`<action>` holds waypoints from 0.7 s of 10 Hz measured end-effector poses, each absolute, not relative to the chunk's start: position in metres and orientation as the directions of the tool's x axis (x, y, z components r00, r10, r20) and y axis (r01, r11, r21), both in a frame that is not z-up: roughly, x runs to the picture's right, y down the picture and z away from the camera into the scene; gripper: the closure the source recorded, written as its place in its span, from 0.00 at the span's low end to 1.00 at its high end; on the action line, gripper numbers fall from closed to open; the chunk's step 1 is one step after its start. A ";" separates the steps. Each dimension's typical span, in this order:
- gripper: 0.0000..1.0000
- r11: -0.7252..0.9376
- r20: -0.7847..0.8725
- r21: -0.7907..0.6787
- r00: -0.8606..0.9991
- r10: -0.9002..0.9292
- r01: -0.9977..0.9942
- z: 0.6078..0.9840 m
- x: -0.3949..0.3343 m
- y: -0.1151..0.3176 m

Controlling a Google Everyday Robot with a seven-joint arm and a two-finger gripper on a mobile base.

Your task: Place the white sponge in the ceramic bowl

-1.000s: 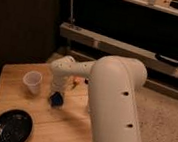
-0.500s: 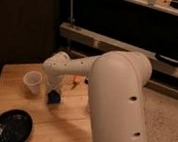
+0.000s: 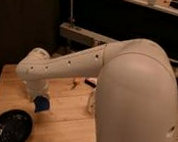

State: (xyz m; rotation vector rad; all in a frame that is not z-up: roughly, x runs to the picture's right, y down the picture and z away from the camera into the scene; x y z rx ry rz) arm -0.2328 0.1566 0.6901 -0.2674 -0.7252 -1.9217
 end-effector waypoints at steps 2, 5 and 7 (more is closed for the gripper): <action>0.73 -0.343 0.479 0.427 -0.531 -0.699 0.837 0.659 -0.251 0.190; 0.44 -0.354 0.458 0.571 -0.645 -0.612 0.741 0.623 -0.290 0.237; 0.25 -0.360 0.424 0.650 -0.713 -0.559 0.669 0.614 -0.325 0.256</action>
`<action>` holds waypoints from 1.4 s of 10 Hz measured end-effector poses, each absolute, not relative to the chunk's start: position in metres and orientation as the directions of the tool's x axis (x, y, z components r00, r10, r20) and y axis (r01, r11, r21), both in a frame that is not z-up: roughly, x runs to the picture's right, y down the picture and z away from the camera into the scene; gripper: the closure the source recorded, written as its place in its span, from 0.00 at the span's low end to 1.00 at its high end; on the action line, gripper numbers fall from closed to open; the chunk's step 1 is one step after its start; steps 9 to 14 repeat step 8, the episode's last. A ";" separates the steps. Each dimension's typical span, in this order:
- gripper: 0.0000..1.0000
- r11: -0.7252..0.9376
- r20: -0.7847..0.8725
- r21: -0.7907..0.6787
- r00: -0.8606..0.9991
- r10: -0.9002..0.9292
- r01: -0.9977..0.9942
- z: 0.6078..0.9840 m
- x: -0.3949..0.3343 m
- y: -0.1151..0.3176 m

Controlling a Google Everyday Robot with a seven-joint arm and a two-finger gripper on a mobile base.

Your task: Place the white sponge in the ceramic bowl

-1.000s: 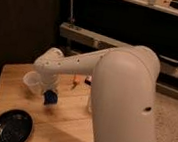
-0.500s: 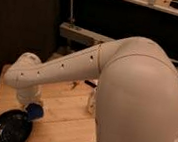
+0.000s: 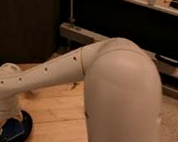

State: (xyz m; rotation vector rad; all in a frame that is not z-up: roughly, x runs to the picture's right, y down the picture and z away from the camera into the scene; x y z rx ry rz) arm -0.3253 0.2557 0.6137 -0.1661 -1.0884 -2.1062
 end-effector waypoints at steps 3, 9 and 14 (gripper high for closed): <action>0.20 -0.293 0.403 0.737 -0.744 -0.533 0.609 0.616 -0.350 0.256; 0.20 -0.249 0.395 0.769 -0.745 -0.538 0.588 0.625 -0.347 0.244; 0.20 -0.249 0.395 0.769 -0.745 -0.538 0.588 0.625 -0.347 0.244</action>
